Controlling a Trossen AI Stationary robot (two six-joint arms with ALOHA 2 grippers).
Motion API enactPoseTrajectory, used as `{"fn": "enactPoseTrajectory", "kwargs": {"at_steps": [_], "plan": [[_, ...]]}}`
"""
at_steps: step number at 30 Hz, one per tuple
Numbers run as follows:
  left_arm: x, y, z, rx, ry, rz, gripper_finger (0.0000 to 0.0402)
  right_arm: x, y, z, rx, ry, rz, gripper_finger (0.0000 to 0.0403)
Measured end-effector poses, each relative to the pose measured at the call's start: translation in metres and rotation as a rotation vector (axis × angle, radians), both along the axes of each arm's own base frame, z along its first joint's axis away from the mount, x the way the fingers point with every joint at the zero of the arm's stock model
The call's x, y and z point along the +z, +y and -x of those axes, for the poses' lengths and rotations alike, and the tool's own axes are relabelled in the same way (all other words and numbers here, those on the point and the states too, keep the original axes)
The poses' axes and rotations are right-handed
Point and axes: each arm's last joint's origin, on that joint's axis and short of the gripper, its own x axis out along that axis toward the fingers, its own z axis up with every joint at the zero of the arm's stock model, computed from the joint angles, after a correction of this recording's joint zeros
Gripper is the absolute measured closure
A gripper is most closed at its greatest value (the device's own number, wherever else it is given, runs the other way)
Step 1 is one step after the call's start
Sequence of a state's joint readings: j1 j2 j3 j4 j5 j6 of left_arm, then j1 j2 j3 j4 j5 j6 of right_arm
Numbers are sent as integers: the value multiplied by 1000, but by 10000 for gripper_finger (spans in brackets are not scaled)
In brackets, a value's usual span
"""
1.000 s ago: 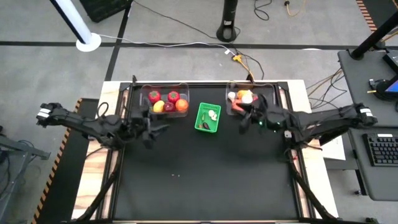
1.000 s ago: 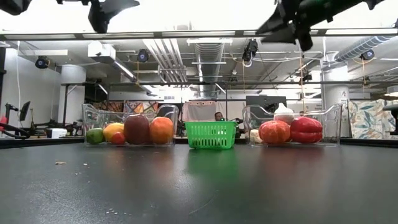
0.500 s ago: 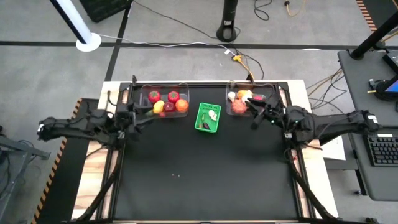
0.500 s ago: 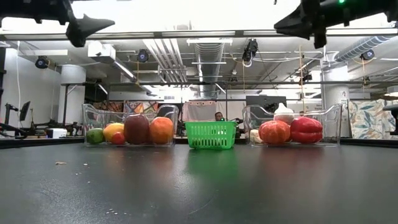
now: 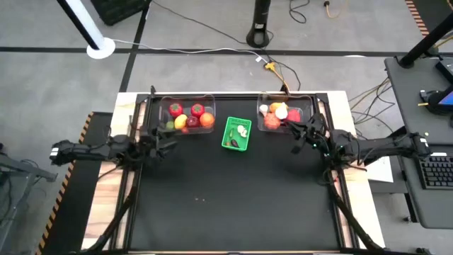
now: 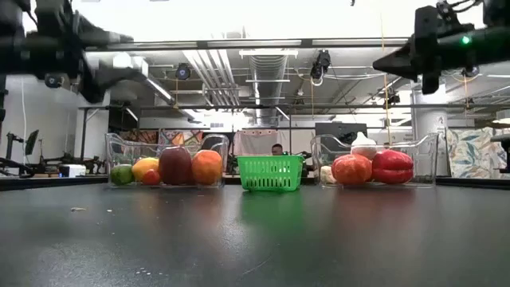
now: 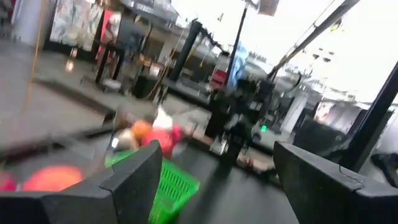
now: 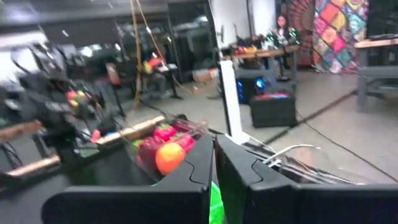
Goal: Sort produce into baskets
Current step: Return to Home Position
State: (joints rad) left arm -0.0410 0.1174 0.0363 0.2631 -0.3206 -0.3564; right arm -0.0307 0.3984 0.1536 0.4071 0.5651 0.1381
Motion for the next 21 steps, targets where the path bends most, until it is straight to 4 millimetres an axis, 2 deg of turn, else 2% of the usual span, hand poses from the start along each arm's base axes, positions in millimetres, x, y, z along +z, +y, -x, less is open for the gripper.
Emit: {"fn": "enactPoseTrajectory", "kwargs": {"at_steps": [1,5,8,11,21], "plan": [[-10,0,-1,-1,29,13,113,-5,0,2,9,-26,3,392],[-22,1,-2,22,152,38,113,-25,1,7,27,-94,15,394],[-28,1,-3,53,230,-1,113,-32,2,5,21,-8,41,394],[-30,2,-4,66,270,-63,113,-35,2,4,16,34,63,394],[-34,2,-6,65,315,-73,113,-34,2,4,26,-24,-20,394]]}}
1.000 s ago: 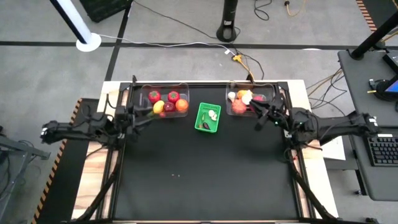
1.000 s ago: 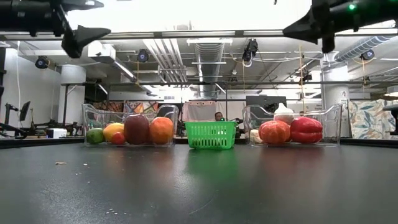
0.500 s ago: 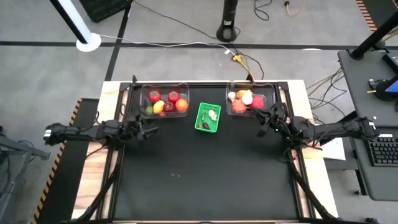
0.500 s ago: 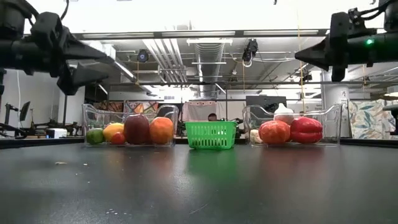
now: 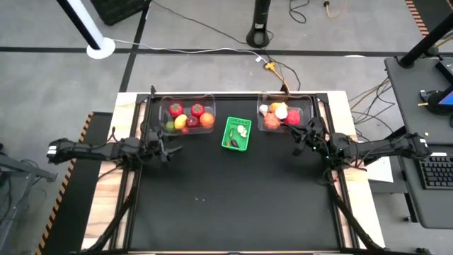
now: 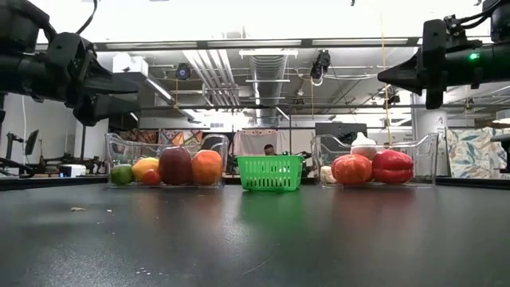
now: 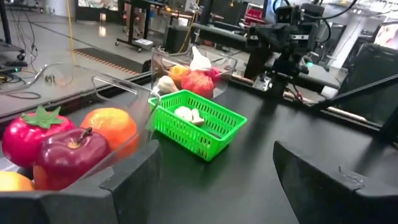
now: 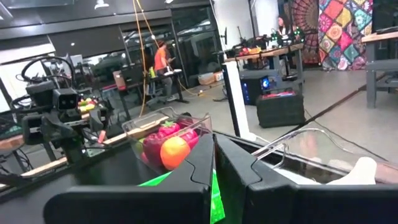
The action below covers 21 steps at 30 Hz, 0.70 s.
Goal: Sort produce into baskets
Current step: Return to Home Position
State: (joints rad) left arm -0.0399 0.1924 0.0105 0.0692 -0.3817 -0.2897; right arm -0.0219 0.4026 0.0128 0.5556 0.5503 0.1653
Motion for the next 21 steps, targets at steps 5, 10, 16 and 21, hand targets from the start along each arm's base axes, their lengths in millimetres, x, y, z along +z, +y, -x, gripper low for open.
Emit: {"fn": "enactPoseTrajectory", "kwargs": {"at_steps": [5,10,16,21], "plan": [[-1,0,-1,0,11,0,113,0,0,0,0,1,1,394],[-1,0,-1,1,14,-1,113,-1,0,0,-2,17,17,394],[-2,0,-1,1,16,-1,113,-3,1,16,12,31,-5,394],[0,0,-1,1,25,-1,113,-7,2,26,91,57,16,394]]}}
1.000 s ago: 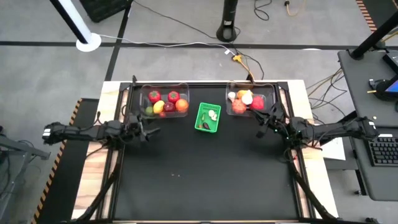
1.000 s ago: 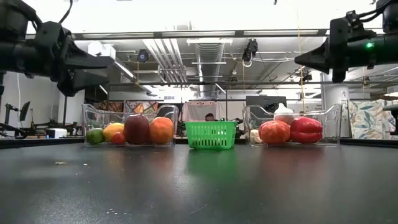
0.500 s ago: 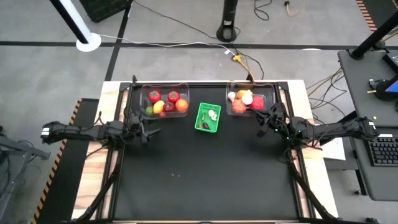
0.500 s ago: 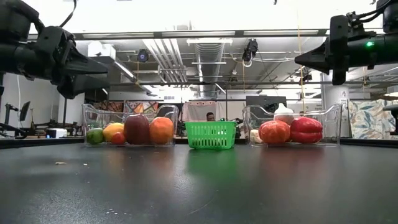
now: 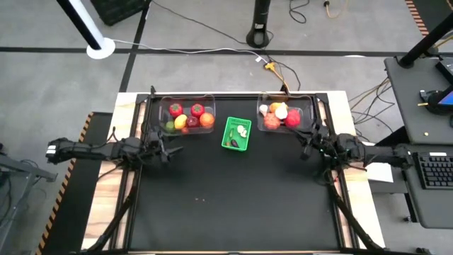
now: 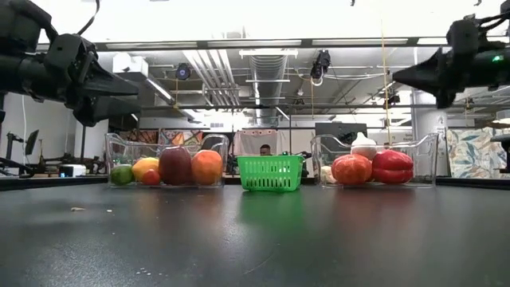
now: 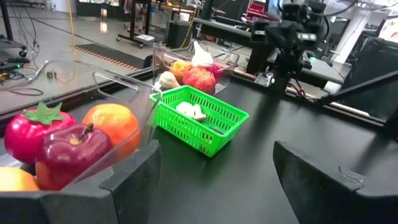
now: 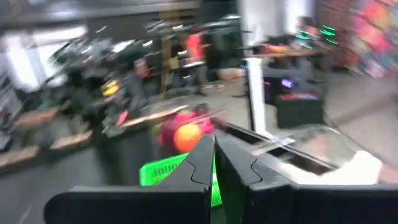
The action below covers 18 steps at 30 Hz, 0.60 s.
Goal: Sort produce into baskets
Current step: Return to Home Position
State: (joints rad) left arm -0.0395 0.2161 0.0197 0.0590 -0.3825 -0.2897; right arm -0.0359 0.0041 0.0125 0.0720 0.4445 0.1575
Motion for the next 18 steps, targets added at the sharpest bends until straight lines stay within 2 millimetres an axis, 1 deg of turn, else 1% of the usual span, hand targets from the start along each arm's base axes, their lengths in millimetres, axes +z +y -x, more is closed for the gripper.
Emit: {"fn": "enactPoseTrajectory", "kwargs": {"at_steps": [3,9,14,18], "plan": [[3,0,0,0,-6,0,113,-1,2,-1,95,61,124,394],[5,0,-1,0,-8,0,113,-2,5,-2,168,135,288,394],[5,0,-1,0,-7,1,113,-2,4,-2,161,152,324,394],[5,0,-1,0,-7,1,113,-2,4,-2,159,127,261,394]]}}
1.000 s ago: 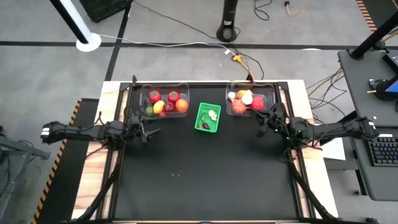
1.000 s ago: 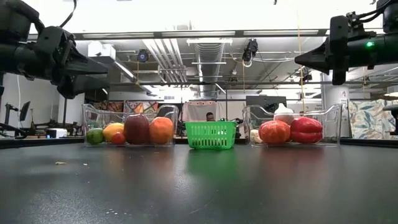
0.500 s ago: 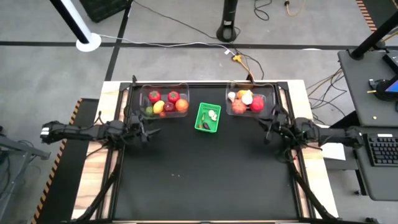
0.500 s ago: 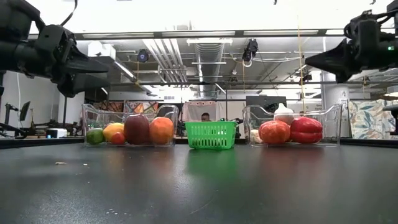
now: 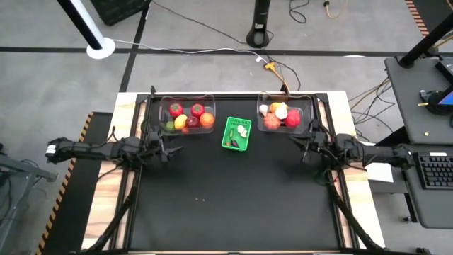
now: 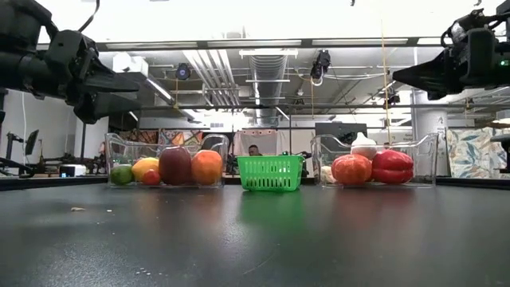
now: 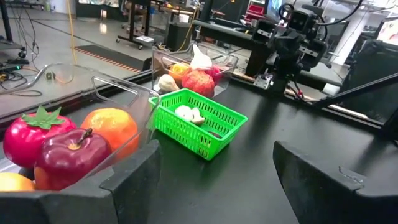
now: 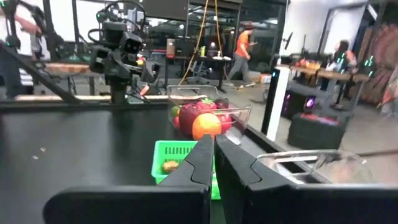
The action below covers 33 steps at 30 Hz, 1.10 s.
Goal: Sort produce into baskets
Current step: Return to Home Position
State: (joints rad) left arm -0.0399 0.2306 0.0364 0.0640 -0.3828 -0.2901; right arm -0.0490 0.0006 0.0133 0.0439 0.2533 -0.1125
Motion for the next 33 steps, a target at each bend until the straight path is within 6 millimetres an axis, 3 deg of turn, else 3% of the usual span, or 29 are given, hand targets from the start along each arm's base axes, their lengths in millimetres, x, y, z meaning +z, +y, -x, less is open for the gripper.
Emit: {"fn": "enactPoseTrajectory", "kwargs": {"at_steps": [11,33], "plan": [[0,0,0,0,-4,0,113,0,0,-2,6,-19,-159,394],[0,0,0,0,2,0,113,0,0,-2,5,-19,-159,394]]}}
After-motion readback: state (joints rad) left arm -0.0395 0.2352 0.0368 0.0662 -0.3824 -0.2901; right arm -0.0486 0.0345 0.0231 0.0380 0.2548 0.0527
